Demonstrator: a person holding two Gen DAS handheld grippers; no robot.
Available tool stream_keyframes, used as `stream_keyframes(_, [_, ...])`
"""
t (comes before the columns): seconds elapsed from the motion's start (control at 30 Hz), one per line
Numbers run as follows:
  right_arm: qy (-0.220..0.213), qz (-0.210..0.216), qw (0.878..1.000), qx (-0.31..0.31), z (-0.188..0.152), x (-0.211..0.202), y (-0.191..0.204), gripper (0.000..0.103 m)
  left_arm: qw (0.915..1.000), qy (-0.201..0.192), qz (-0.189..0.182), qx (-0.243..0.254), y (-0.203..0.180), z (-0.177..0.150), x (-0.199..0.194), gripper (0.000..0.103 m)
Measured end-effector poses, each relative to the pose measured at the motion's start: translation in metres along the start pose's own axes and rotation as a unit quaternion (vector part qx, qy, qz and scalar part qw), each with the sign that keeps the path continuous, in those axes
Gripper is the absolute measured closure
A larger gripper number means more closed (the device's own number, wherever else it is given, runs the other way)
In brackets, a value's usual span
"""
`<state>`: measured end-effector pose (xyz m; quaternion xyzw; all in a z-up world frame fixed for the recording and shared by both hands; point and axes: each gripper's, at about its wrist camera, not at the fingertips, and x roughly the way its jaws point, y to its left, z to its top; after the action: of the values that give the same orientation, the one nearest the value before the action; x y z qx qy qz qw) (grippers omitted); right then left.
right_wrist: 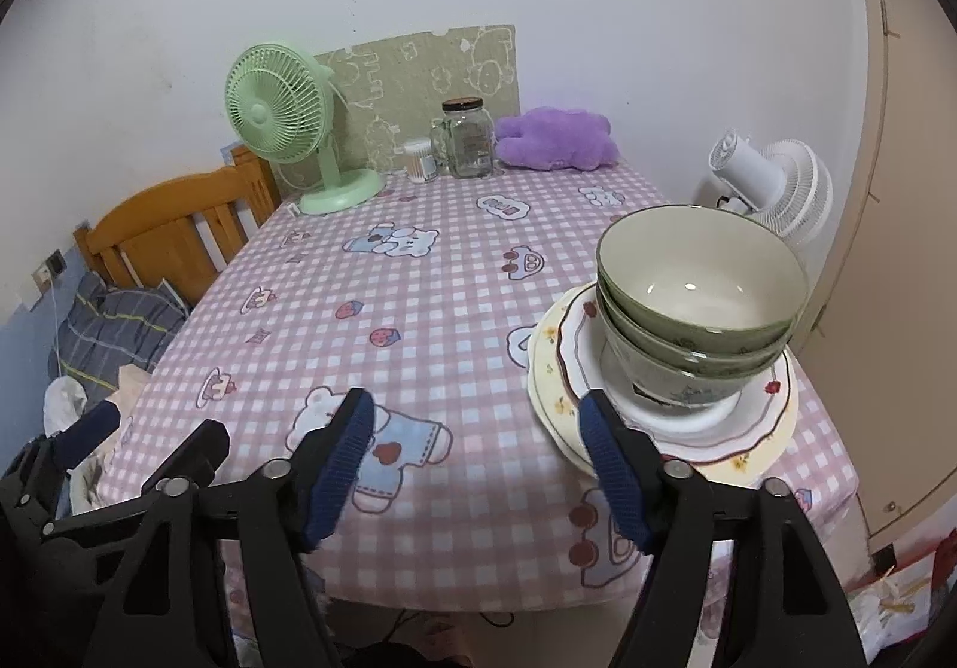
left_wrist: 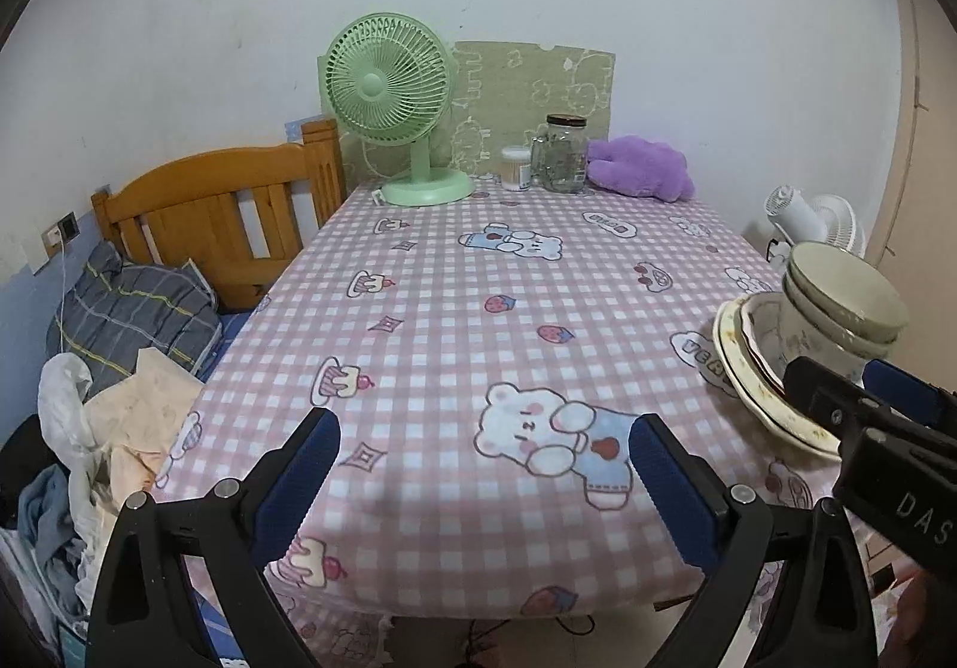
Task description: Organize plates and bowls
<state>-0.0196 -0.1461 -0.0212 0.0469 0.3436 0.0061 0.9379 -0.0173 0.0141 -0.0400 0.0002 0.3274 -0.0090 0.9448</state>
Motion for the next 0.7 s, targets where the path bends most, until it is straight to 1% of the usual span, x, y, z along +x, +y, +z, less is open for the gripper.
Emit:
stream_keyframes(0.1, [-0.009,0.002,1.0,-0.013,-0.011,-0.005,0.001,0.023,1.0,0.0,0.0,0.002,-0.003,-0.01,-0.001,0.004])
stream_keyframes(0.2, [-0.011,0.007,1.0,-0.02,-0.02,-0.009,0.0,0.023,1.0,0.002,0.001,-0.002,-0.004,-0.013,-0.003,0.004])
stream_keyframes(0.47, [-0.013,0.005,1.0,-0.018,-0.025,-0.02,-0.008,0.022,1.0,-0.004,-0.005,0.003,-0.014,-0.018,-0.014,0.004])
stream_keyframes(0.63, [-0.014,0.0,1.0,-0.013,-0.025,-0.025,-0.012,0.021,0.9999,-0.012,0.007,-0.01,-0.011,-0.018,-0.021,0.004])
stream_keyframes(0.7, [-0.014,-0.001,1.0,-0.007,-0.023,-0.025,-0.015,0.021,0.9997,-0.014,0.006,-0.02,-0.006,-0.016,-0.022,0.004])
